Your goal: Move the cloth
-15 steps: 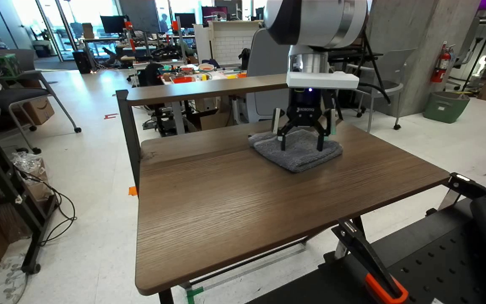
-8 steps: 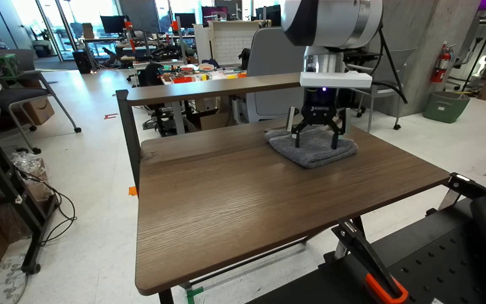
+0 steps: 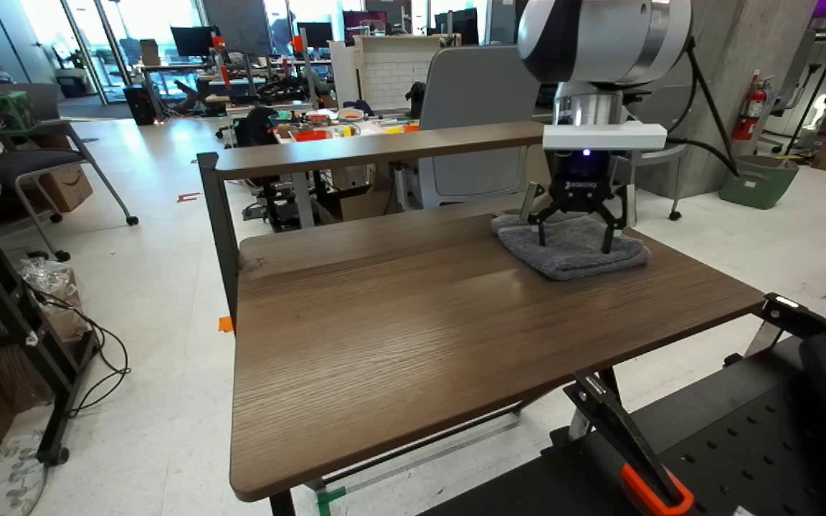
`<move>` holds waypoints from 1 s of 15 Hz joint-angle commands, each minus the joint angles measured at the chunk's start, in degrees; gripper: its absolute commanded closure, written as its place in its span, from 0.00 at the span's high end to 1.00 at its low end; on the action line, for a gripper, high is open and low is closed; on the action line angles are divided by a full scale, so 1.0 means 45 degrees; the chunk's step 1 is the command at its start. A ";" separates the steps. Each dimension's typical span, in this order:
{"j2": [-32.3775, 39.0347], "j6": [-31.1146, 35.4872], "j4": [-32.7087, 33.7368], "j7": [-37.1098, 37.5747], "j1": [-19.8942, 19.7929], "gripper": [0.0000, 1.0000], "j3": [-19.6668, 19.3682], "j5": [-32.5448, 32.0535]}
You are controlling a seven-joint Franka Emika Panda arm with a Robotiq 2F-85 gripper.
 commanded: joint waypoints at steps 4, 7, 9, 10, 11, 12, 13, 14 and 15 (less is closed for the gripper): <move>-0.1120 0.0995 -0.1805 0.0416 -0.0752 1.00 -0.0416 0.0588; -0.1782 0.1474 -0.2327 0.0023 -0.1116 1.00 -0.0246 0.0927; -0.2402 0.1507 -0.2637 -0.0355 -0.1235 1.00 -0.0107 0.1054; -0.2925 0.1542 -0.2946 -0.0572 -0.1209 1.00 -0.0024 0.1103; -0.3350 0.1523 -0.3169 -0.0719 -0.1137 1.00 -0.0008 0.1041; -0.4025 0.1413 -0.3585 -0.0931 -0.0965 1.00 0.0000 0.0782; -0.4565 0.1488 -0.3927 -0.1030 -0.0799 1.00 -0.0011 0.0580; -0.5101 0.1111 -0.4183 -0.1180 -0.0612 1.00 -0.0011 0.0246; -0.5375 0.0492 -0.4184 -0.1574 -0.0614 1.00 0.0140 0.0142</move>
